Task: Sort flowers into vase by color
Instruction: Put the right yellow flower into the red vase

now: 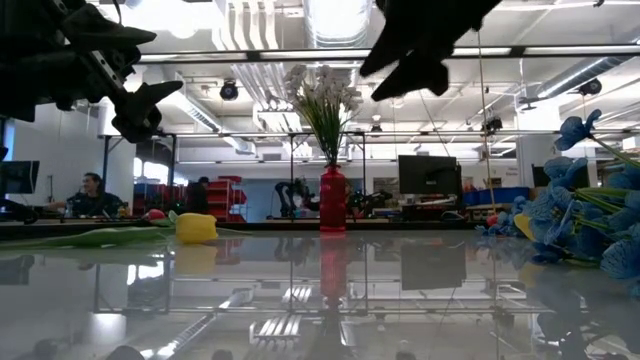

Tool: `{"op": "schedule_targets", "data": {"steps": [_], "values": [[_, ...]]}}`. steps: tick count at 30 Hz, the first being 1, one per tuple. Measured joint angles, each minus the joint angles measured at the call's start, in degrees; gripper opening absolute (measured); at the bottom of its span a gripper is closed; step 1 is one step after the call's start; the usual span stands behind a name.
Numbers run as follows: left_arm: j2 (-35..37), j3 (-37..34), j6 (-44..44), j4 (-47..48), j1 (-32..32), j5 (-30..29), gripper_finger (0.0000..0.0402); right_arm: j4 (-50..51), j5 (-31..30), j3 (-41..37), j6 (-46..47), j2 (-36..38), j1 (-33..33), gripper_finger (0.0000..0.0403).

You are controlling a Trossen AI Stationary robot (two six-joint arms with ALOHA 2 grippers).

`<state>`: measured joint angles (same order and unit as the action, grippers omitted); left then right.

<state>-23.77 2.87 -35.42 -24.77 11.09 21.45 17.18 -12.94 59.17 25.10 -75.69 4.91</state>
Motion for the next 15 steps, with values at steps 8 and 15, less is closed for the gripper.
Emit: {"op": "schedule_targets", "data": {"steps": [8,15], "values": [[0.0,0.0,0.0,0.0,0.0,0.0,0.0269,7.0,-8.5,1.9,29.1,-2.9,11.6,0.0251],[0.0,0.0,0.0,0.0,0.0,0.0,0.0269,23.2,-8.2,4.7,50.2,-2.8,12.9,0.0251]]}}
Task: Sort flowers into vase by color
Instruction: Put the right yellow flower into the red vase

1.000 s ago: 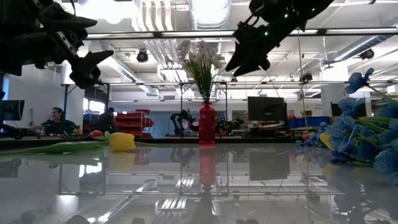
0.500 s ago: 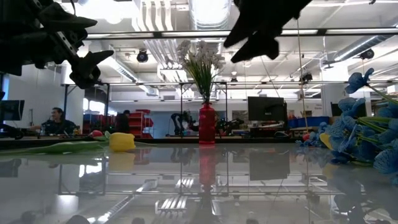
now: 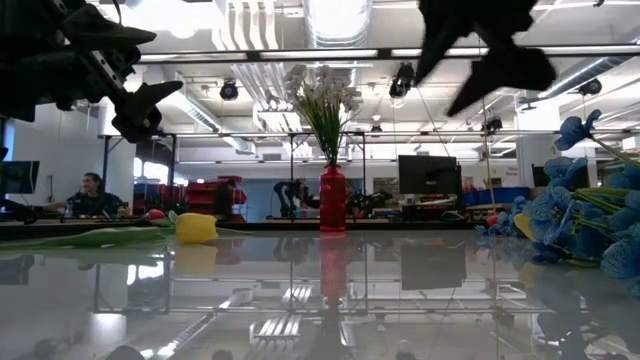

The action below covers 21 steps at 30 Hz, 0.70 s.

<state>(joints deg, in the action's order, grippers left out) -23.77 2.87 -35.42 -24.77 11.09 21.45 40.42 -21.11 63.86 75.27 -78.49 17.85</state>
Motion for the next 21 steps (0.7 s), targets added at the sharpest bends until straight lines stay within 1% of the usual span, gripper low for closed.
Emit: {"op": "schedule_targets", "data": {"steps": [3,5,8,10,15,18,21], "values": [[0.0,0.0,0.0,0.0,0.0,0.0,0.0269,10.4,1.5,2.1,1.5,0.1,-1.6,0.0251],[0.0,0.0,0.0,0.0,0.0,0.0,0.0269,14.9,4.6,2.4,-3.6,0.1,-2.1,0.0251],[0.0,0.0,0.0,0.0,0.0,0.0,0.0269,15.5,12.1,2.4,-12.9,0.0,-0.5,0.0251],[0.0,0.0,0.0,0.0,0.0,0.0,0.0269,16.0,14.9,2.4,-16.0,-0.2,1.8,0.0251],[0.0,0.0,0.0,0.0,0.0,0.0,0.0269,16.2,14.9,2.4,-18.7,-0.4,8.1,0.0251],[0.0,0.0,0.0,0.0,0.0,0.0,0.0269,16.4,13.7,2.2,-17.0,-0.4,10.9,0.0251],[0.0,0.0,0.3,-0.1,0.0,-0.4,0.0269,16.3,13.6,2.2,-12.1,-0.4,13.3,0.0251]]}}
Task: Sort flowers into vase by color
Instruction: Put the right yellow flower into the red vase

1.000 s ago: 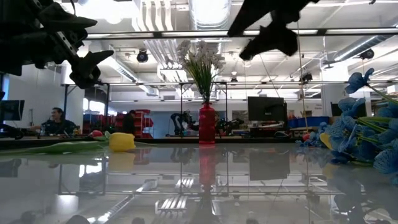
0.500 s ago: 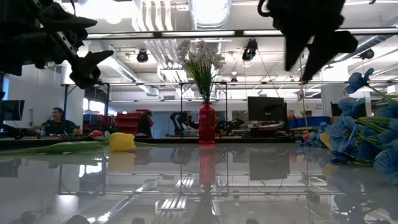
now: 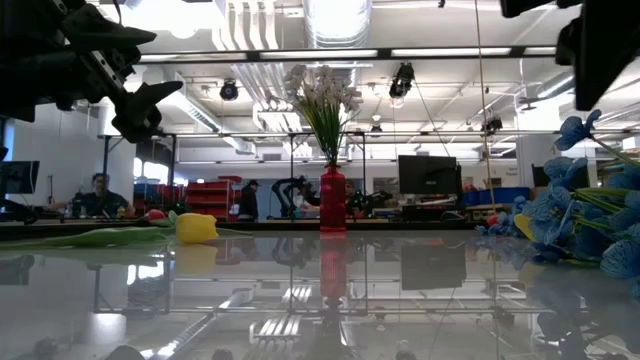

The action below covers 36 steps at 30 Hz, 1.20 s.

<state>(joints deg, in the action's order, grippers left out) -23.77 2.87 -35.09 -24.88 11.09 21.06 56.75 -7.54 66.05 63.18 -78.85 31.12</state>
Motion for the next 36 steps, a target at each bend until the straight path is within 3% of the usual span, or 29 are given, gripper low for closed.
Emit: {"op": "schedule_targets", "data": {"steps": [2,6,10,15,18,23,30,36], "values": [[0.0,0.0,0.9,-1.8,0.0,-4.0,0.0269,0.0,0.0,0.0,4.1,0.0,1.8,0.0251],[-0.1,0.0,-10.9,-5.8,0.0,-11.3,0.0269,-0.8,-0.2,0.6,8.9,0.0,5.7,0.0251],[-0.4,0.0,-11.7,-9.5,0.1,-21.1,0.0269,3.7,-1.4,0.5,13.4,-0.1,7.9,0.0251],[-0.4,0.0,-11.7,-10.1,0.1,-27.8,0.0269,8.1,5.3,-2.9,19.9,0.4,7.8,0.0249],[-0.3,0.0,-11.6,-11.2,0.0,-26.2,0.0269,8.9,10.8,-7.2,20.8,1.8,7.9,0.0243],[-0.5,0.0,-8.9,-14.5,-1.4,-15.5,0.0269,3.4,15.2,-13.2,19.2,2.2,8.1,0.0224],[-0.5,0.0,-9.0,-18.4,-7.1,-15.1,0.0269,-3.8,17.5,-17.4,18.5,1.8,8.6,0.0203],[-0.5,0.0,-11.5,-19.1,-7.9,-13.9,0.0269,-10.0,17.6,-19.7,19.8,1.6,8.6,0.0193]]}}
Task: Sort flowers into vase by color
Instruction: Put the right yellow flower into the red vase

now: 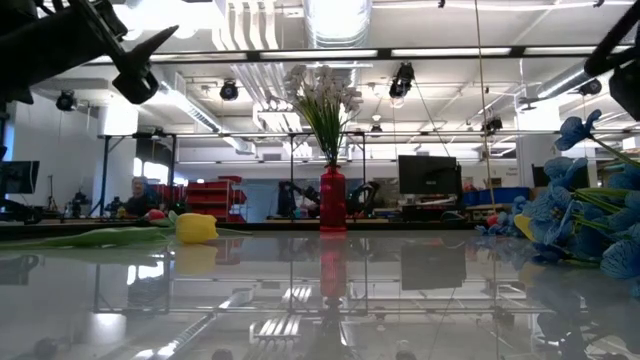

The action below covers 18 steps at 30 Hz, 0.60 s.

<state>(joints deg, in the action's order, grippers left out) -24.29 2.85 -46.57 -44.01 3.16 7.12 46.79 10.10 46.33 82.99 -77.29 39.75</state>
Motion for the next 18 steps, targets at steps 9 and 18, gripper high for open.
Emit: {"op": "schedule_targets", "data": {"steps": [9,18], "values": [[0.4,0.0,-0.3,-6.5,0.0,1.1,0.0269,-3.4,-1.3,-1.2,0.9,-7.5,0.0,0.0165],[-0.2,0.0,1.1,-6.4,0.2,-2.0,0.0269,-3.9,-1.9,-1.1,3.5,-10.3,-0.4,0.0142]]}}
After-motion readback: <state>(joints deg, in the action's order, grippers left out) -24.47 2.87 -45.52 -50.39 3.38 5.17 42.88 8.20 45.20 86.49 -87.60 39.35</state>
